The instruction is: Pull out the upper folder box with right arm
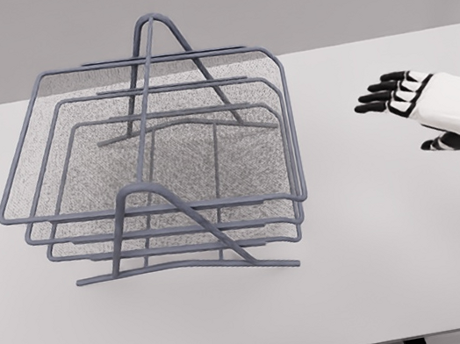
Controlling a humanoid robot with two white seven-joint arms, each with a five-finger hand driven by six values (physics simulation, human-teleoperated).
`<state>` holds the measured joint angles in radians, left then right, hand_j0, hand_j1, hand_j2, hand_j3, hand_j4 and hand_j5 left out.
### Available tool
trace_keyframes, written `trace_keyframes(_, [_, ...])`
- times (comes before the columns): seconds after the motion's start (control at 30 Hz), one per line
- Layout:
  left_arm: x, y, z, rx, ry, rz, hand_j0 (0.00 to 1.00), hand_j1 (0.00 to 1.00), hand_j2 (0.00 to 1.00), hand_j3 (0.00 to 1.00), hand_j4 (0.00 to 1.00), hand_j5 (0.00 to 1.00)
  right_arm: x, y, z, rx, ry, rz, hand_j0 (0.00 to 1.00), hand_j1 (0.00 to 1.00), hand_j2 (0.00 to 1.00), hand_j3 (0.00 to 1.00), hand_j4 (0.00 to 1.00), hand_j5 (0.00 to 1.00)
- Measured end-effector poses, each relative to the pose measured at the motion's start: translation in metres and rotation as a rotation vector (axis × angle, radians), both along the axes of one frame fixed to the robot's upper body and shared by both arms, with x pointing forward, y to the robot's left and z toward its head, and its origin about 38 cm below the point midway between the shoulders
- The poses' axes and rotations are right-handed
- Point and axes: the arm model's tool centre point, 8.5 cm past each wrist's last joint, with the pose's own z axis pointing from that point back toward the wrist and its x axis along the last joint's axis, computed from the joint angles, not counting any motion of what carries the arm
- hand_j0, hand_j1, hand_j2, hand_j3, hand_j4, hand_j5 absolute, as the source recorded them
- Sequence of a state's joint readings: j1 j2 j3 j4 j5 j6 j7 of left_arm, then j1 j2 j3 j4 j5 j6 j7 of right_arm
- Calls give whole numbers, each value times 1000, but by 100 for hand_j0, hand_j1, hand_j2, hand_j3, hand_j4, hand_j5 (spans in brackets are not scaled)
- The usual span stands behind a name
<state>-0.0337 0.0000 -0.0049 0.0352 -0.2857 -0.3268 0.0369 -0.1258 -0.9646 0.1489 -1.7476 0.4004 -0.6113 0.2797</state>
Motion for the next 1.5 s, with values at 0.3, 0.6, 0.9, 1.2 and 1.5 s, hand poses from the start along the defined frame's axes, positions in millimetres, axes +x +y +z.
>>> trace_keyframes(0.3, [0,0,0,0,0,0,100,100,100,100,100,100,48,89,52,34,-70,178,100,100,100,100,100,100])
trace_keyframes(0.6, [0,0,0,0,-1,0,100,100,100,100,100,100,48,115,21,-111,63,288,100,100,100,100,100,100])
trace_keyframes(0.9, [0,0,0,0,-1,1,100,100,100,100,100,100,46,106,8,-103,149,274,100,100,100,100,100,100])
trace_keyframes(1.2, [0,0,0,0,-1,0,100,100,100,100,100,100,40,72,20,-126,184,241,100,100,100,100,100,100])
trace_keyframes(1.5, [0,0,0,0,0,0,100,100,100,100,100,100,35,49,29,-149,205,210,100,100,100,100,100,100])
